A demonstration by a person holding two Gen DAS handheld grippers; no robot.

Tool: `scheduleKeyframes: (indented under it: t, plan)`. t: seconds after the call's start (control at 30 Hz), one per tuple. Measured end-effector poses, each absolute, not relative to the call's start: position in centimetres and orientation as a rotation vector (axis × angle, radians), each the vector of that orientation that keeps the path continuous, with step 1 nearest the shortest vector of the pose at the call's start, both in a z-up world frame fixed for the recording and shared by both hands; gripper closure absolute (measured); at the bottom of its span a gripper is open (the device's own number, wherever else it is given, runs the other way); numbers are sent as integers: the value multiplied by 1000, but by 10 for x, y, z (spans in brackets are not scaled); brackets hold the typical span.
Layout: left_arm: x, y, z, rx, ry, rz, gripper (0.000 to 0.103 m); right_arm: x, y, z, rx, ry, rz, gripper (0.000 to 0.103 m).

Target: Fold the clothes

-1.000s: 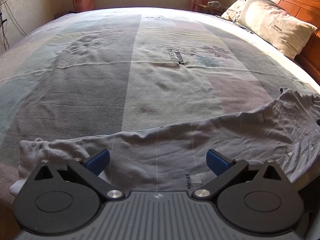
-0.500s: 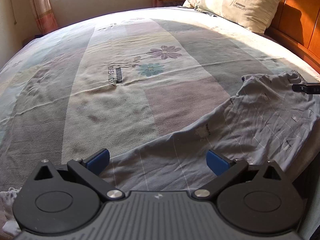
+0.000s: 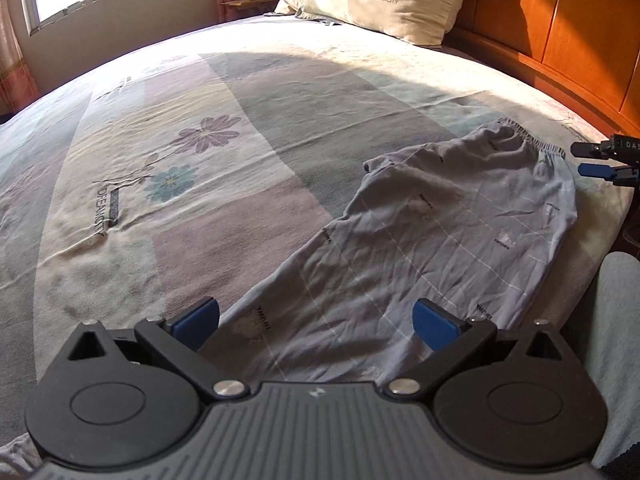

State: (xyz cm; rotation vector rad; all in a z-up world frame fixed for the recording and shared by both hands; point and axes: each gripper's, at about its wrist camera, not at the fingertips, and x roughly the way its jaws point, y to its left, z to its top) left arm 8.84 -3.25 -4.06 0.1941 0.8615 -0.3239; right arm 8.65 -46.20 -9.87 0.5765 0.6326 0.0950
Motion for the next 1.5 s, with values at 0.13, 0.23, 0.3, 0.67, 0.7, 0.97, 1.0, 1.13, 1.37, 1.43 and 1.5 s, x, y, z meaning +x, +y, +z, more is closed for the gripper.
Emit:
scheduleKeyframes:
  t: [0.13, 0.23, 0.3, 0.67, 0.7, 0.97, 1.0, 1.13, 1.37, 1.43, 1.5]
  plan:
    - [87, -66, -40, 227, 861, -395, 1, 104, -463, -118, 612, 649, 127, 52]
    - [88, -76, -43, 258, 880, -399, 1, 113, -462, -124, 613, 666, 121, 67]
    - [90, -81, -46, 277, 898, -391, 1, 118, -462, -128, 613, 677, 116, 72]
    - [96, -105, -51, 334, 921, -414, 1, 123, -471, -112, 547, 593, 105, 95]
    - [95, -106, -51, 334, 920, -423, 1, 125, -473, -111, 541, 589, 102, 95]
    - [90, -97, -55, 318, 943, -432, 1, 124, -498, -127, 610, 681, 42, 73]
    - [89, -95, -56, 315, 947, -428, 1, 119, -498, -124, 596, 679, 37, 69]
    - [83, -79, -55, 347, 961, -415, 1, 92, -495, -99, 567, 617, -7, 64]
    - [86, -40, -72, 306, 1023, -356, 1, 97, -417, -77, 386, 665, 206, 48]
    - [88, -30, -87, 257, 1064, -339, 1, 109, -378, -84, 310, 721, 262, 48]
    - [79, -20, -102, 213, 1117, -335, 1, 115, -352, -95, 251, 761, 282, 48]
